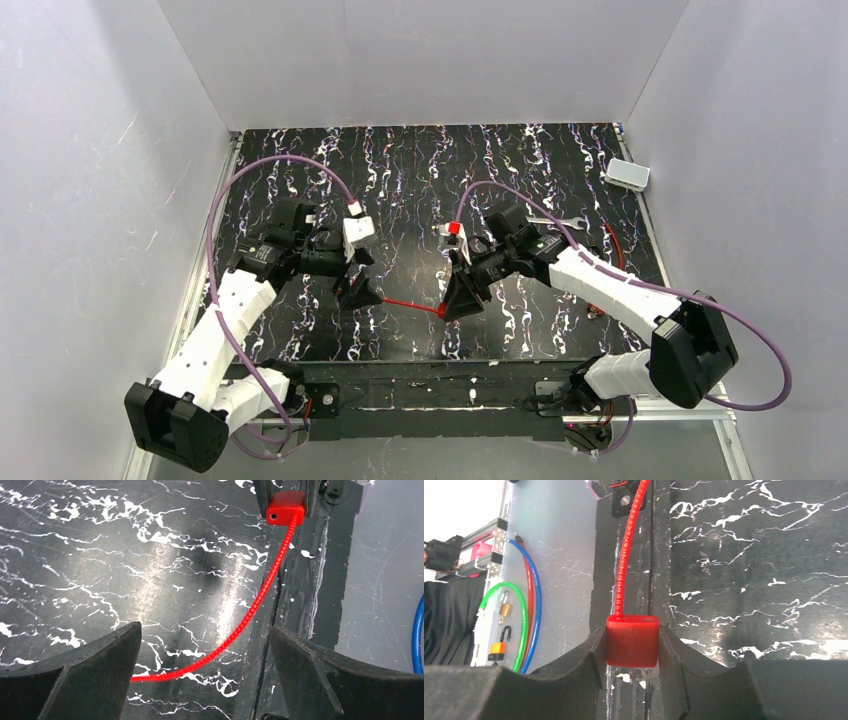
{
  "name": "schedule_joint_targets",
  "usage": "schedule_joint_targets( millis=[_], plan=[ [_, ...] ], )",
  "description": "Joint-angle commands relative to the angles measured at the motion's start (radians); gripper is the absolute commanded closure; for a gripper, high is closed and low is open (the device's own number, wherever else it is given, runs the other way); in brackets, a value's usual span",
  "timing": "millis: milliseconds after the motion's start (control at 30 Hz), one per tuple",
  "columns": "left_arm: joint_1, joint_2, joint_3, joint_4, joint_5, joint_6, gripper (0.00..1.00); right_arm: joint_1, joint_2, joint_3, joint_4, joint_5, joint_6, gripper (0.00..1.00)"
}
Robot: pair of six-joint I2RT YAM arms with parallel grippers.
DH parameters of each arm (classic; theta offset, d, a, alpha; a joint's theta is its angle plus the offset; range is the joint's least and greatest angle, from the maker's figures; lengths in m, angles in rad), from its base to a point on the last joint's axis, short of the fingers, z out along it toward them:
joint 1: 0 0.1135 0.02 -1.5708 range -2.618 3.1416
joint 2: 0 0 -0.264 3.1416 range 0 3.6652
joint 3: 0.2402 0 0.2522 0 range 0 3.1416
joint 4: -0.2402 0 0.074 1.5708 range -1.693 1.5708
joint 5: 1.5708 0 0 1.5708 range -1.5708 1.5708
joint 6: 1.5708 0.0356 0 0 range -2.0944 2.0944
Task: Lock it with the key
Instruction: Pick up the lock from the center of the board.
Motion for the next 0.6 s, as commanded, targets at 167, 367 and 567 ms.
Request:
schedule_joint_targets(
  millis=[167,367,567],
  plan=[
    [-0.052,-0.006,-0.033,-0.054,0.122,0.070,0.01,0.010,0.019,0.064,-0.035,-0.119,-0.008,0.83],
    [-0.068,-0.015,-0.086,-0.114,0.086,0.184,0.07,0.009,0.047,0.106,-0.135,-0.153,-0.079,0.85],
    [-0.082,-0.018,-0.083,-0.107,0.063,0.158,0.36,0.013,0.060,0.115,-0.147,-0.185,-0.085,0.86]
  ],
)
